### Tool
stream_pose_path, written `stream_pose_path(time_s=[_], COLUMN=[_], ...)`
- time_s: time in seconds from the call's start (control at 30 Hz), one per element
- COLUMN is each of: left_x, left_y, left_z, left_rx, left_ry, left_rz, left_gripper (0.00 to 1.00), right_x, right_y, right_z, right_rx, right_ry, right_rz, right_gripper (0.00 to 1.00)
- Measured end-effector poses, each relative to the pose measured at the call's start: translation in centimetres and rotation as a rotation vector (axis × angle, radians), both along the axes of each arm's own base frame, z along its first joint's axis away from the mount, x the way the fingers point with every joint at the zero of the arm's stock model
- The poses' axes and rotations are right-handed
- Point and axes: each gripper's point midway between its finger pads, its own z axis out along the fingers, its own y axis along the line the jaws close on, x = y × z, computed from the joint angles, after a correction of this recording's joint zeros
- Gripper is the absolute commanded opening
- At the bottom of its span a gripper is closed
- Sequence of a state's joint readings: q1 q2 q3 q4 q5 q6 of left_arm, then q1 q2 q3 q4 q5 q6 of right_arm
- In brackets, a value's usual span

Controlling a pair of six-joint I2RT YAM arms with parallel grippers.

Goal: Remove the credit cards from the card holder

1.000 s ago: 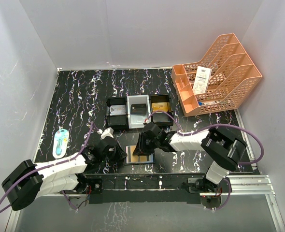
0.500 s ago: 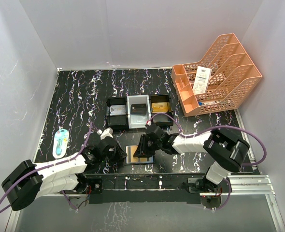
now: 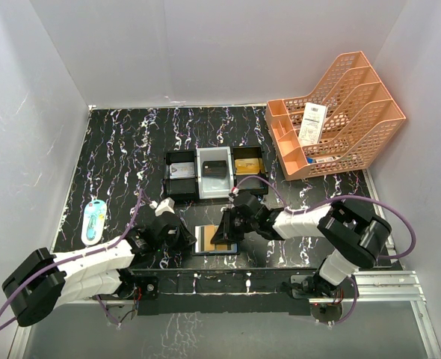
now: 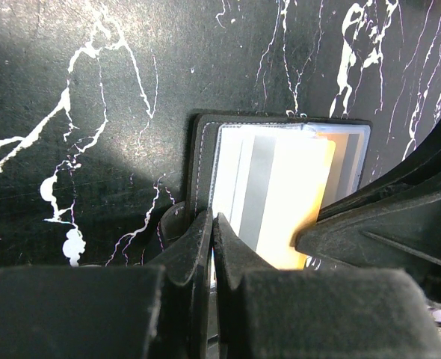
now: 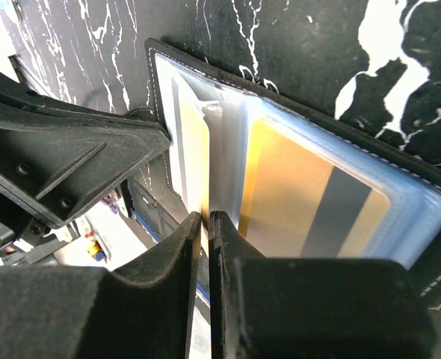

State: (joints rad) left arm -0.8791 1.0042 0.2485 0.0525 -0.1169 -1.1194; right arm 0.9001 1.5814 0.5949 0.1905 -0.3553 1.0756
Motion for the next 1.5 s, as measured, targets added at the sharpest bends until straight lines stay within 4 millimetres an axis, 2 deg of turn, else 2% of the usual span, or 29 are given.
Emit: stream_pose_path(time_s=[0.13, 0.4, 0.53, 0.6, 1.5], left_x=[0.0, 0.0, 0.0, 0.0, 0.0], left_y=[0.0, 0.0, 0.0, 0.0, 0.1], left_z=[0.0, 0.0, 0.0, 0.0, 0.1], left_rx=[-0.003, -0.003, -0.003, -0.003, -0.005], left_ry=[-0.002, -0.003, -0.002, -0.003, -0.004], left_rz=[0.0, 0.0, 0.0, 0.0, 0.009], left_gripper=[0.0, 0.0, 0.0, 0.0, 0.0], right_x=[-0.1, -0.4, -0.2, -0.2, -0.4], right_y=[-0.4, 0.0, -0.3, -0.4, -2.9], right_z=[0.3, 1.1, 1.1, 1.0, 0.4], right_rx=[0.038, 0.088, 0.09, 0.091, 0.104], right_ry=[0.024, 0.019, 0.024, 0.027, 0.057], right_rz=[0.017, 0.06, 0.058, 0.056, 0.103], right_gripper=[0.04, 0.07, 0.06, 0.0, 0.0])
